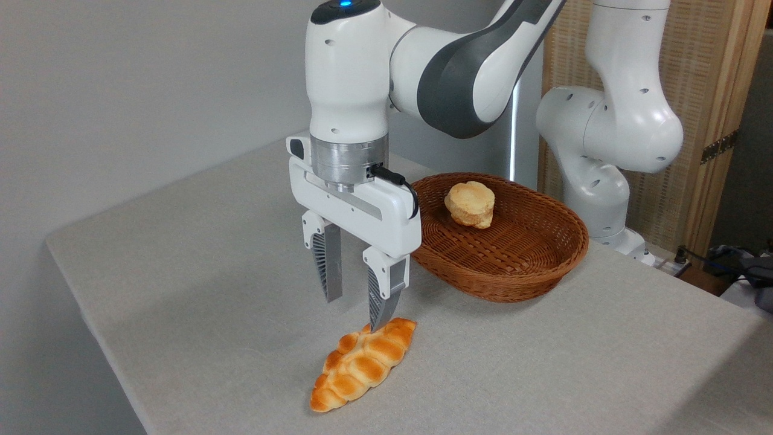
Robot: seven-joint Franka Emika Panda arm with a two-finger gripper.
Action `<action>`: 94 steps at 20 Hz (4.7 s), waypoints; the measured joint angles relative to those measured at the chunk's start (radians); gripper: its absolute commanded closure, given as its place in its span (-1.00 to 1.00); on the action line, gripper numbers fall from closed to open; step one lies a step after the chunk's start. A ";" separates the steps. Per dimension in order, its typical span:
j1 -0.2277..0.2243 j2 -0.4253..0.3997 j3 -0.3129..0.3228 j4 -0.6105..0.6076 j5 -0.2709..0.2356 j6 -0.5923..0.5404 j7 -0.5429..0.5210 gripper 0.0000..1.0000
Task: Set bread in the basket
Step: 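Move the open gripper over the braided bread roll and lower it, then close the gripper on the middle of the braided roll, then lift the braided roll and carry it over the wicker basket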
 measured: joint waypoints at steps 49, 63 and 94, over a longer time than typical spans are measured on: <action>-0.004 0.070 -0.003 -0.099 0.139 0.194 0.035 0.23; -0.004 0.063 -0.003 -0.099 0.138 0.192 0.036 0.26; -0.194 -0.476 0.053 -0.176 0.032 -0.653 0.137 0.26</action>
